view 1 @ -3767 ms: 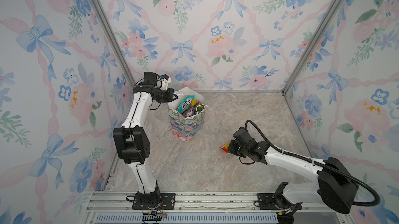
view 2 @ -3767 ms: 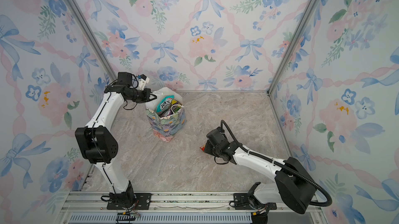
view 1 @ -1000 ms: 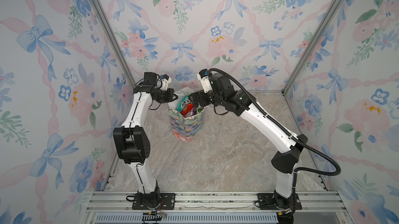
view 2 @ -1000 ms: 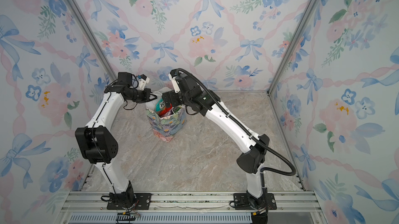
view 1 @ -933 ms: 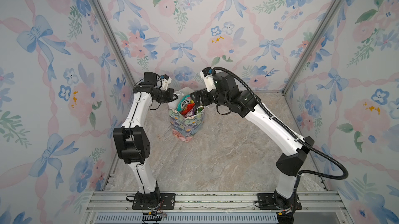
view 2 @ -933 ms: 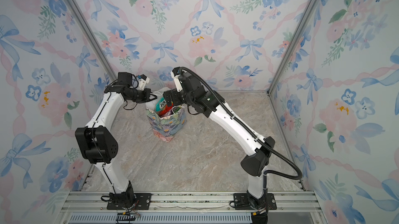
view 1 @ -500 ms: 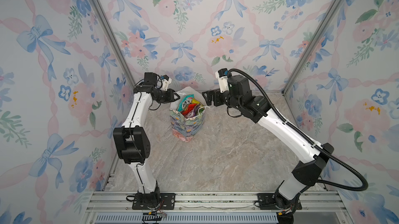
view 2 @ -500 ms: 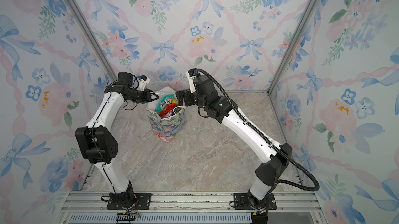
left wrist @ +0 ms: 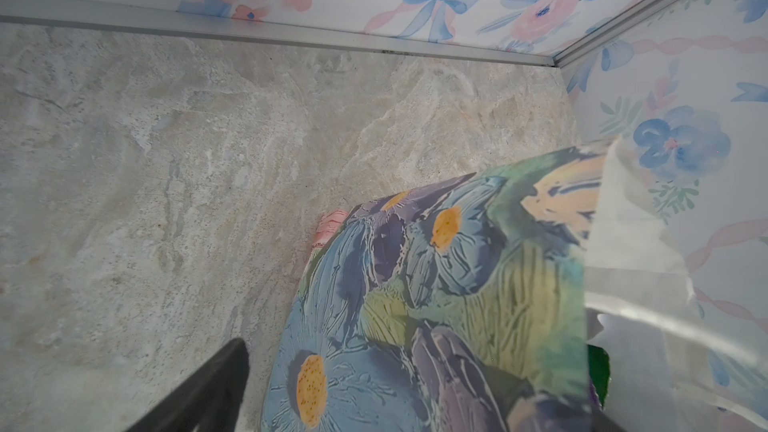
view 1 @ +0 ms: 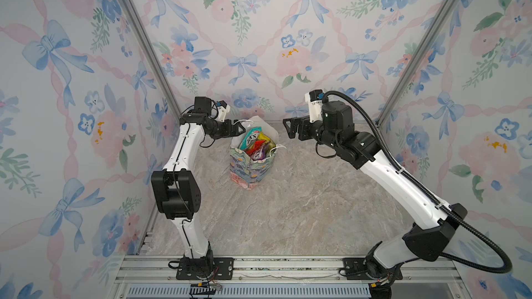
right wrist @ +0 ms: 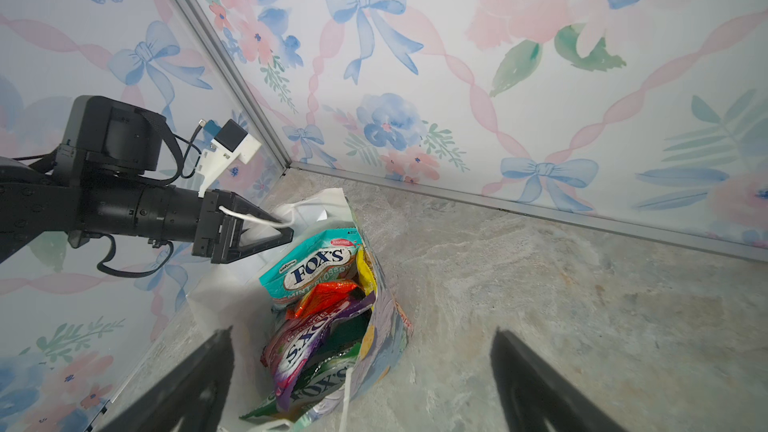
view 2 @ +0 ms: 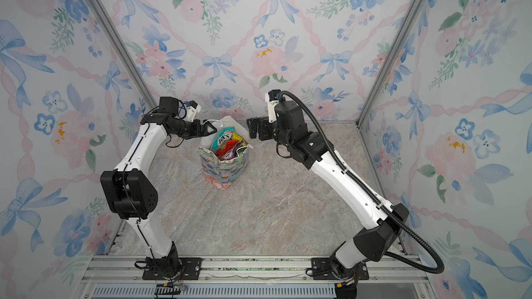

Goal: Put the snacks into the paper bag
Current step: 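Withdraw the right gripper from the bag while the left gripper holds the rim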

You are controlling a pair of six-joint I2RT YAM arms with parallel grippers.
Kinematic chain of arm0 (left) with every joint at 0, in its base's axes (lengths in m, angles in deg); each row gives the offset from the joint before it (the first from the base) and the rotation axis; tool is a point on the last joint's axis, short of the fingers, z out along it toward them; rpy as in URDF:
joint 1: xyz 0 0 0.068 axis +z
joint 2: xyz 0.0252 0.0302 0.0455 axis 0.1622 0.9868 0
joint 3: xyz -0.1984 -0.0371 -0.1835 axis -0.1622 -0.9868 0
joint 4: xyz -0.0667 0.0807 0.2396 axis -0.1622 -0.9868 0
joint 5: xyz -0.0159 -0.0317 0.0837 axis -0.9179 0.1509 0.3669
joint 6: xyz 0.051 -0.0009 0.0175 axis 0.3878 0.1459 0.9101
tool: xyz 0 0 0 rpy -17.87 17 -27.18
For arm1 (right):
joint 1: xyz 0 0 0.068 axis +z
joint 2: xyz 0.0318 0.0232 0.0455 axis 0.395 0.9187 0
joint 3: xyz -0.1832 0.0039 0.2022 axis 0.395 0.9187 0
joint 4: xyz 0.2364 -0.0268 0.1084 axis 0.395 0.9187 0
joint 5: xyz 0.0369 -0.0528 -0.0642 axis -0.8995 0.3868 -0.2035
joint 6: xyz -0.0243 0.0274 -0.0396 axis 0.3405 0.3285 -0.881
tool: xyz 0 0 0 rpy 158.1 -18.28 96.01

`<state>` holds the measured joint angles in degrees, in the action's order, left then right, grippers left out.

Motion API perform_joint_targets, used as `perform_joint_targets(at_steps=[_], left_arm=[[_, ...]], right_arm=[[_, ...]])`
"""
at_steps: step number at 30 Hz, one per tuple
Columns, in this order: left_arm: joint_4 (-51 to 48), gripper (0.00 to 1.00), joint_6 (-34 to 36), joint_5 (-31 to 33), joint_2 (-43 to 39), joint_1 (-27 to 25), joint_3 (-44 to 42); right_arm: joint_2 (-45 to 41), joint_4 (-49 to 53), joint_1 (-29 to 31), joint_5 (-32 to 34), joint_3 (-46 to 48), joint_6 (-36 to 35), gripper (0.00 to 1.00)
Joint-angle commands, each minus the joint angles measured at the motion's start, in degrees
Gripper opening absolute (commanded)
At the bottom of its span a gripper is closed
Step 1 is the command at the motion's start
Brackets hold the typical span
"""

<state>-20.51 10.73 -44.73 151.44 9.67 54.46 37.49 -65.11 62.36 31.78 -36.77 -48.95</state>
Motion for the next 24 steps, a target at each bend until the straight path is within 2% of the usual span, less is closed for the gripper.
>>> perform_joint_targets(at_steps=[1, 10, 24], left_arm=[[-0.3, 0.98, 0.7, 0.0, -3.5, -0.3, -0.3], [-0.2, 0.98, 3.4, -0.6, -6.7, -1.2, -5.2], [-0.3, 0.98, 5.7, 5.3, -7.6, -3.7, -10.1]], right_arm=[[-2.1, -1.3, -1.2, 0.6, 2.0, 0.8, 0.98], [-4.1, -2.0, -3.1, 0.2, 4.1, 0.8, 0.97], [-7.4, -2.9, -4.8, -0.2, 7.4, 1.3, 0.97]])
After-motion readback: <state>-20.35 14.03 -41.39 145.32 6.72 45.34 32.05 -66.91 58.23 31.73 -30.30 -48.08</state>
